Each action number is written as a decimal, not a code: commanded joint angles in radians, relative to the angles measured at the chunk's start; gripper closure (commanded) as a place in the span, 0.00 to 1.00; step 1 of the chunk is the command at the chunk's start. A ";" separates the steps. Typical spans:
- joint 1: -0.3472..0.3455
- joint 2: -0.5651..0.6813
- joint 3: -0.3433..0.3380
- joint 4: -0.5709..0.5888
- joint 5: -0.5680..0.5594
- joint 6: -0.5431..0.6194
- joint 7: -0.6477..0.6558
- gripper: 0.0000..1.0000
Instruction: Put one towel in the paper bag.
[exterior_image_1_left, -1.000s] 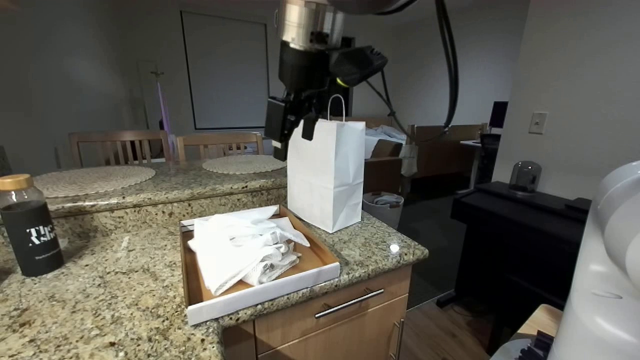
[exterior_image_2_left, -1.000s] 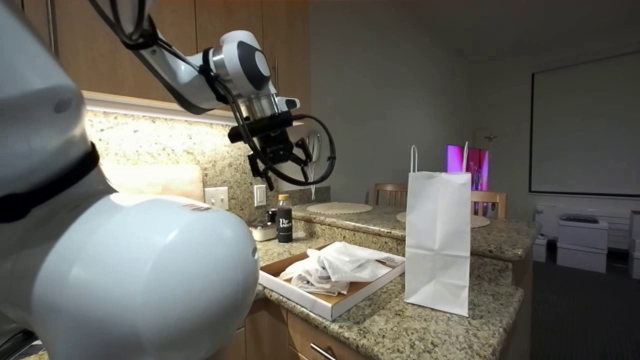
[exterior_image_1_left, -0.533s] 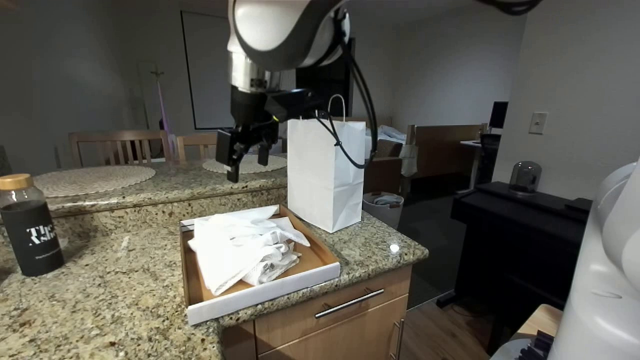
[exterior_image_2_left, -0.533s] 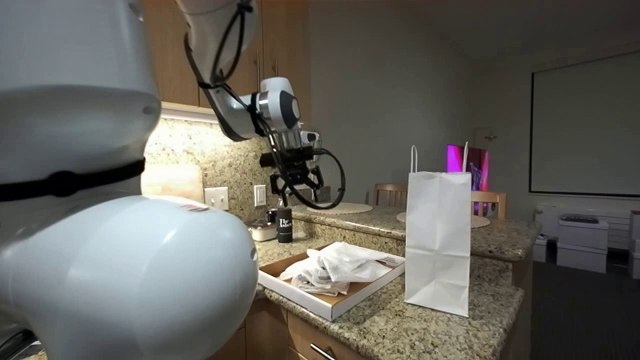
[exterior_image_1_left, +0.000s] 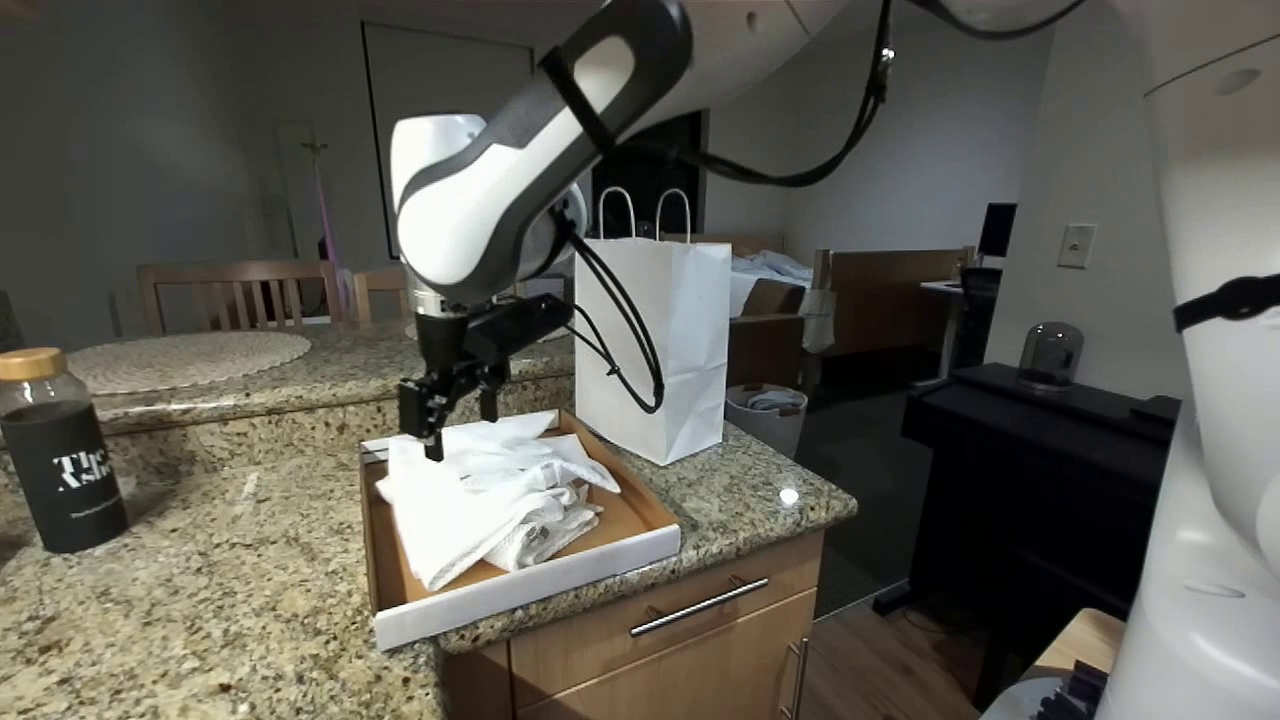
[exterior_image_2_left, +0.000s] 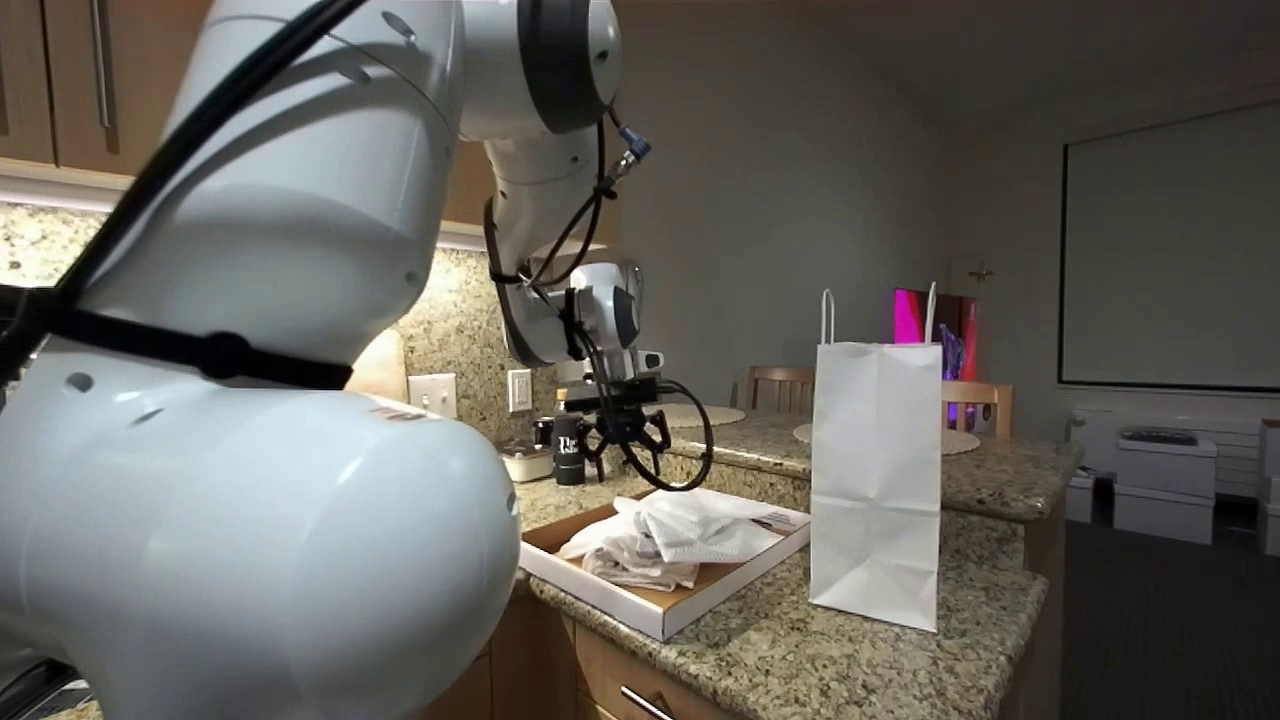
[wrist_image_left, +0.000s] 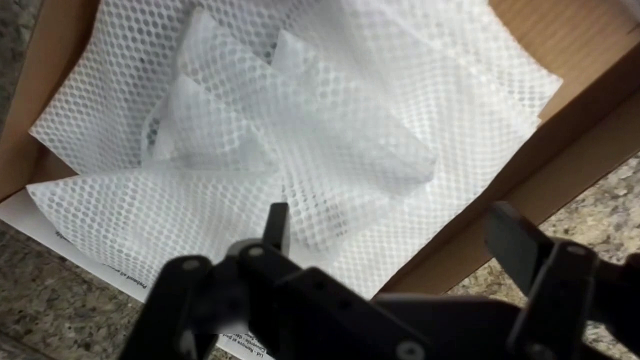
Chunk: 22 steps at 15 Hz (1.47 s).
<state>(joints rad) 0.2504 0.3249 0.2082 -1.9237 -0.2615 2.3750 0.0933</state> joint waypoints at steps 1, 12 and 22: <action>0.071 0.119 -0.064 0.111 -0.097 0.003 0.085 0.00; 0.204 0.330 -0.239 0.311 -0.222 -0.162 0.259 0.27; 0.181 0.336 -0.198 0.382 -0.183 -0.363 0.220 0.91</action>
<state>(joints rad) 0.4464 0.6532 -0.0075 -1.5683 -0.4617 2.0744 0.3216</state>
